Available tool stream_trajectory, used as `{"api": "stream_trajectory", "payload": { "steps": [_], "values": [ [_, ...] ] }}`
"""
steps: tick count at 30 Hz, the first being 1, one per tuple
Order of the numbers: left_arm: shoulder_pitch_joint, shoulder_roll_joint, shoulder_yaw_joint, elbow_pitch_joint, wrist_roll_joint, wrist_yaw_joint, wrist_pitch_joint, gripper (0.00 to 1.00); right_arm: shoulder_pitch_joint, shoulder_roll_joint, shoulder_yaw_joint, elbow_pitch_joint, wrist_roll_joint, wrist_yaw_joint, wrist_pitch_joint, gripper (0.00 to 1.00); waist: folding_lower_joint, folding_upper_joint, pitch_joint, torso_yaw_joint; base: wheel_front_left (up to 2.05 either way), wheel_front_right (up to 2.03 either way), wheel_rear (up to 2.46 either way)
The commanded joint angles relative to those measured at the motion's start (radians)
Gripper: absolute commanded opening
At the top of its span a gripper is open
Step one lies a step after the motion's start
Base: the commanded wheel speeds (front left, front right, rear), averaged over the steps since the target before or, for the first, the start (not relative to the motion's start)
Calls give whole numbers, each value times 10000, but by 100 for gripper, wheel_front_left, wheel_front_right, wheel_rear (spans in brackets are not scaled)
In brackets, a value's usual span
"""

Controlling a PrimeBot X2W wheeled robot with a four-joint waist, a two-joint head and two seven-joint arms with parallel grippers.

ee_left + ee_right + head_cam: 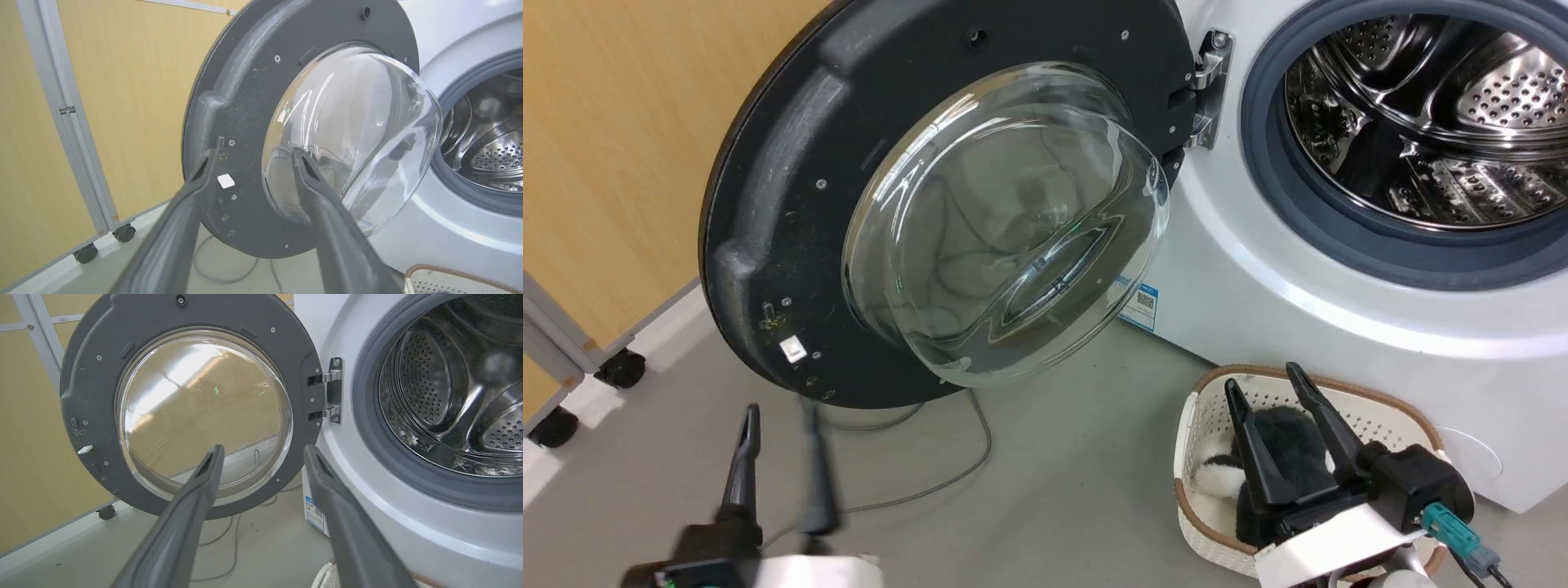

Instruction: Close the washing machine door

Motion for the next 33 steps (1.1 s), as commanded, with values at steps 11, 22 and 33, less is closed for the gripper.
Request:
{"api": "stream_trajectory", "payload": {
  "steps": [11, 22, 33],
  "values": [
    [-1596, 1106, 1829, -81, -1434, -1341, -55, 0, 163, -37, -684, -512, -274, 8, -45, 100, 0, 0, 346, -74, 0, 0, 0],
    [-5471, 3101, 3740, 3625, -4311, -2331, 1214, 0, 597, -119, -1141, -1715, -724, 8, 266, 100, 0, 0, 1141, -407, 0, 0, 0],
    [-8107, 3050, 5692, 7699, -8881, -2719, 4338, 0, 479, -330, -1079, -2108, -715, 8, 574, 100, 0, 0, 1487, -769, 0, 0, 0]
  ]
}}
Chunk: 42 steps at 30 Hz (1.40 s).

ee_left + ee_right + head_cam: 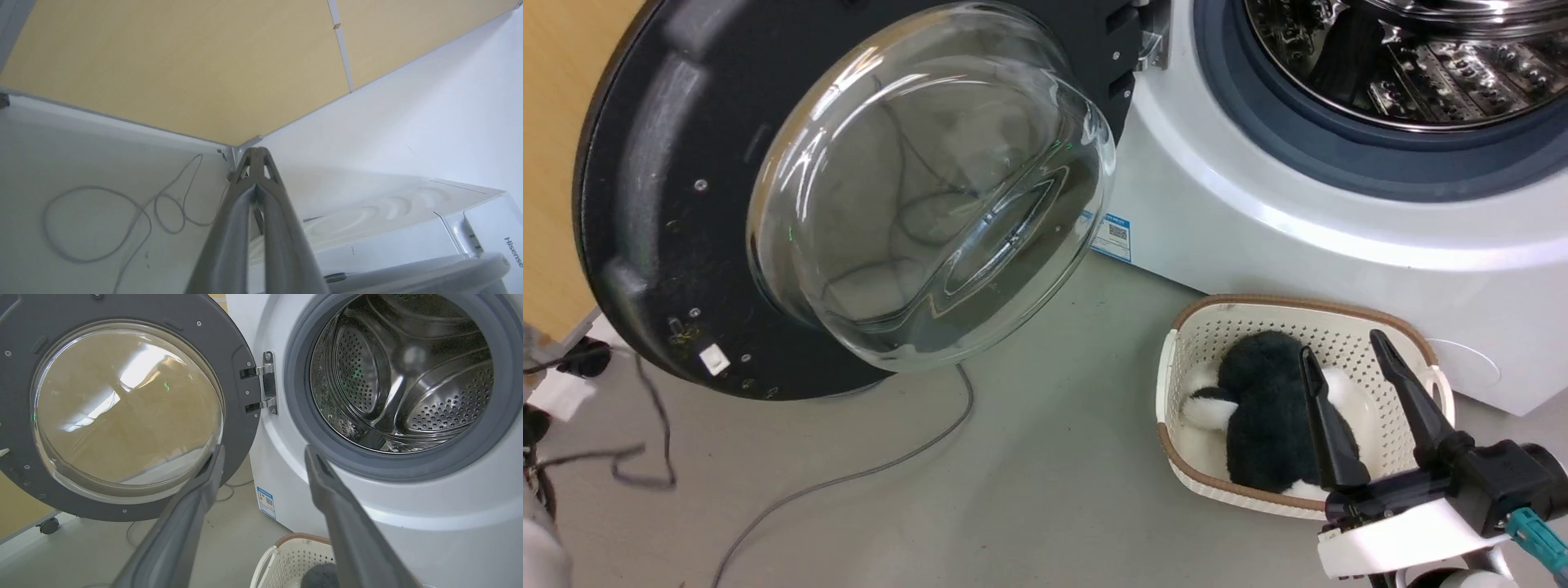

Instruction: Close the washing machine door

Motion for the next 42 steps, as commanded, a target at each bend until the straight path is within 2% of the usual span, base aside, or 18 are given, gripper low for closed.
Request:
{"api": "stream_trajectory", "payload": {
  "steps": [1, 5, 10, 20, 25, 32, 36, 42],
  "values": [
    [-211, -51, 141, 279, -325, -64, 333, 0, -52, -49, 14, -76, 15, 8, 41, 100, -1, 0, 1, -10, 0, 0, 0],
    [-387, -188, 226, 1022, -1363, -164, 2045, 0, -53, -66, -13, -88, 35, 8, 69, 100, -1, 0, -40, -14, 0, 0, 0],
    [-152, -358, 2, 935, -2228, -297, 3861, 0, -28, -30, -53, -43, 47, 8, 60, 100, -1, 0, -161, 26, 0, 0, 0],
    [1069, -592, -883, -487, -2893, -327, 6469, 0, 109, 176, -263, 303, 207, 8, -180, 100, -1, 0, -687, 0, 0, 0, 0],
    [2005, -1017, -1239, -1718, -3459, -325, 7829, 0, 239, 304, -483, 556, 310, 8, -344, 100, -1, 0, -1110, -119, 0, 0, 0],
    [3564, -1854, -1933, -3747, -3822, 82, 9220, 0, 367, 412, -676, 833, 451, 8, -490, 100, -1, 0, -1543, -546, 0, 0, 0],
    [4424, -2553, -2287, -4893, -4108, 502, 9556, 0, 405, 433, -682, 897, 491, 8, -528, 100, -1, 0, -1646, -981, 0, 0, 0],
    [5425, -3016, -3148, -6148, -4548, 959, 9450, 0, 393, 442, -629, 905, 502, 8, -552, 100, -1, 0, -1553, -1858, 0, 0, 0]
  ]
}}
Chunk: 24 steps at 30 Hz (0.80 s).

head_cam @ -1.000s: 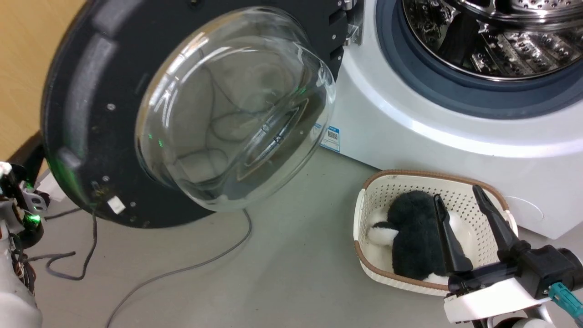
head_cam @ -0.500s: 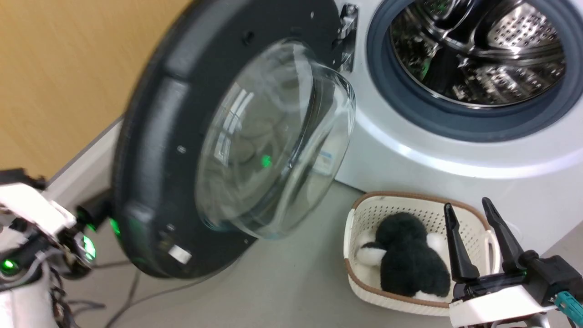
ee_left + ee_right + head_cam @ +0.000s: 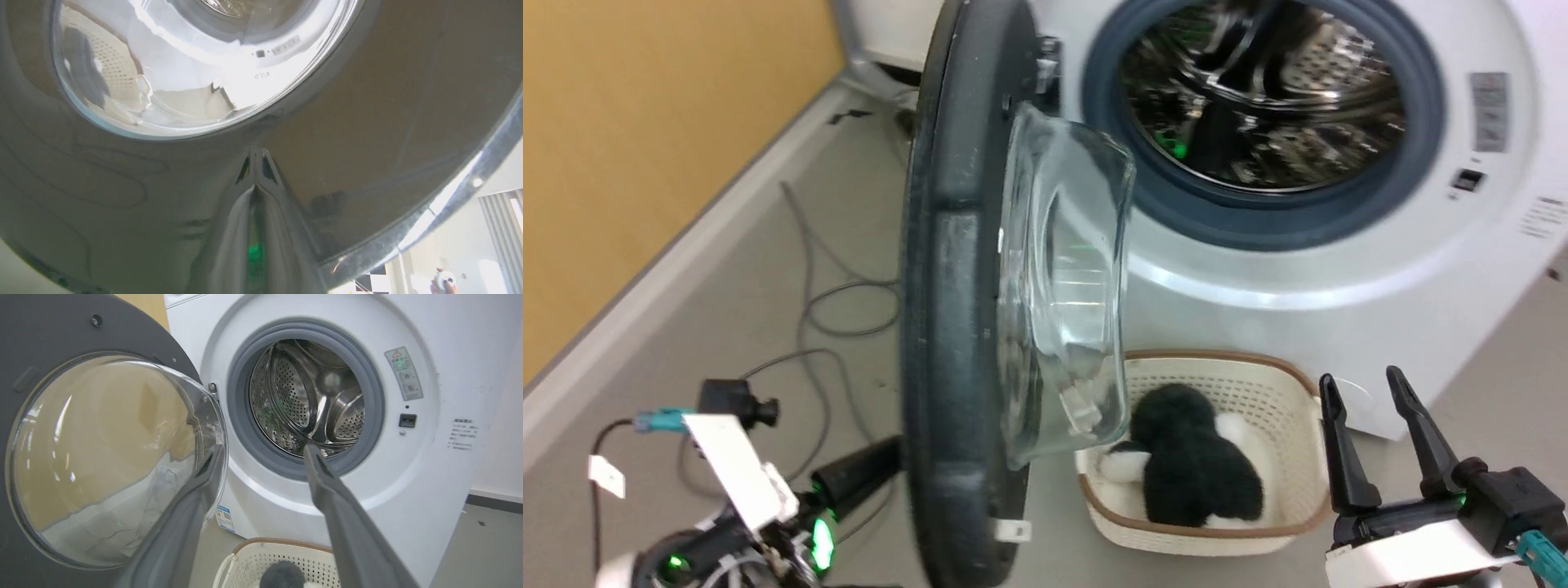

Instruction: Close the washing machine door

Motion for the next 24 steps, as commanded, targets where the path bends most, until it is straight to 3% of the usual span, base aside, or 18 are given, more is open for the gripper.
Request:
{"api": "stream_trajectory", "payload": {
  "steps": [1, 7, 13, 20, 24],
  "values": [
    [257, -101, -332, -275, -146, 28, -92, 0, 47, 36, -2, -9, 40, 8, -79, 100, 0, 0, 109, -561, 0, 0, 0],
    [549, -140, -1443, -686, -889, 103, -912, 0, -53, 37, 1, -60, 5, 8, -83, 100, 0, 0, 372, -1520, 0, 0, 0],
    [202, -144, -2862, -90, -2012, -139, -2959, 0, -241, 38, 55, -107, 37, 8, -87, 100, 0, 0, 919, -3156, 0, 0, 0],
    [-669, -145, -3892, 513, -2301, -545, -4207, 0, -367, 39, -9, -100, 180, 8, -99, 100, 0, 0, 1432, -4428, 0, 0, 0],
    [-1412, -146, -4261, 1143, -2402, -747, -5423, 0, -446, 39, 34, -40, 352, 8, -107, 100, 0, 0, 1667, -5166, 0, 0, 0]
  ]
}}
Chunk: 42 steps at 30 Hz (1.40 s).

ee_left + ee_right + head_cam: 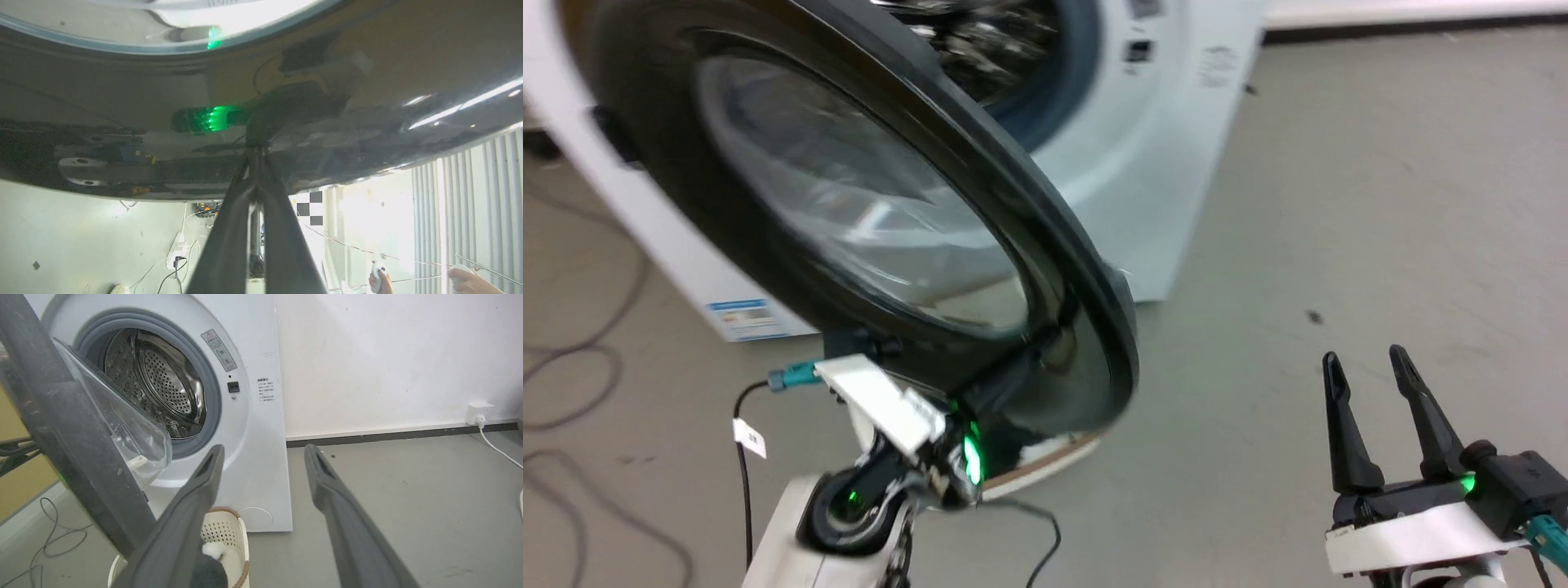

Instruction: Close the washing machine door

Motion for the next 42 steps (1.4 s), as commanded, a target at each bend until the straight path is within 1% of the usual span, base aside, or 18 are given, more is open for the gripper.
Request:
{"api": "stream_trajectory", "payload": {
  "steps": [1, 7, 10, 13, 16, 19, 23, 25, 27, 31, 33, 35, 38, 40, 42],
  "values": [
    [-248, 10, -64, 144, -33, -92, -272, 0, -156, 16, 25, -3, 99, 8, -41, 100, 0, -1, 429, -749, 0, 0, 0],
    [-1585, 9, -632, 1316, -217, -329, -2394, 0, -236, 16, 109, -49, 300, 8, -43, 100, 0, -1, 623, -1442, 0, 0, 0],
    [-2223, 9, -791, 1921, -487, -419, -3190, 0, -271, 16, 172, -41, 365, 8, -44, 100, 0, -1, 661, -1684, 0, 0, 0],
    [-2769, 9, -887, 2488, -541, -490, -3795, 0, -286, 16, 181, -56, 414, 8, -44, 100, 0, -1, 677, -1773, 0, 0, 0],
    [-3092, 9, -1071, 2755, -582, -537, -4030, 0, -247, 16, 128, -61, 462, 8, -44, 100, 0, -1, 639, -1699, 0, 0, 0],
    [-3022, 11, -1139, 2563, -548, -548, -3956, 0, -238, 16, 115, -93, 531, 8, -44, 100, 0, -1, 535, -1490, 0, 0, 0],
    [-2441, 202, -1437, 2140, 98, -551, -3809, 0, -137, 16, 19, -117, 489, 8, -45, 100, 0, -1, 255, -976, 0, 0, 0],
    [-2005, 401, -1712, 1744, 556, -552, -3764, 0, -82, 16, -7, -86, 446, 8, -45, 100, 0, -1, 60, -688, 0, 0, 0],
    [-1537, 745, -2085, 1200, 1209, -552, -3837, 0, -44, 16, -36, -82, 414, 8, -45, 100, 0, -1, -117, -410, 0, 0, 0],
    [-641, 1751, -2972, 49, 2818, -553, -4460, 0, 89, 16, -124, -89, 331, 8, -45, 100, 0, -1, -473, 209, 0, 0, 0],
    [-340, 2414, -3437, -364, 3862, -553, -5077, 0, 176, 16, -133, -65, 270, 8, -45, 100, 0, -1, -631, 494, 0, 0, 0],
    [-141, 3053, -3791, -572, 5008, -553, -5994, 0, 256, 16, -131, -39, 220, 8, -45, 100, 0, -1, -785, 764, 0, 0, 0],
    [146, 3658, -3839, -366, 6431, -545, -7528, 0, 380, 16, -118, -13, 154, 8, -45, 100, 0, -1, -1021, 1131, 0, 0, 0],
    [249, 3915, -3785, -180, 7464, -302, -8061, 0, 467, 16, -96, -4, 110, 8, -45, 100, 0, -1, -1162, 1351, 0, 0, 0],
    [427, 3938, -3481, -156, 8276, 128, -8291, 0, 554, 16, -59, 6, 69, 8, -45, 100, 0, -1, -1297, 1534, 0, 0, 0]
  ]
}}
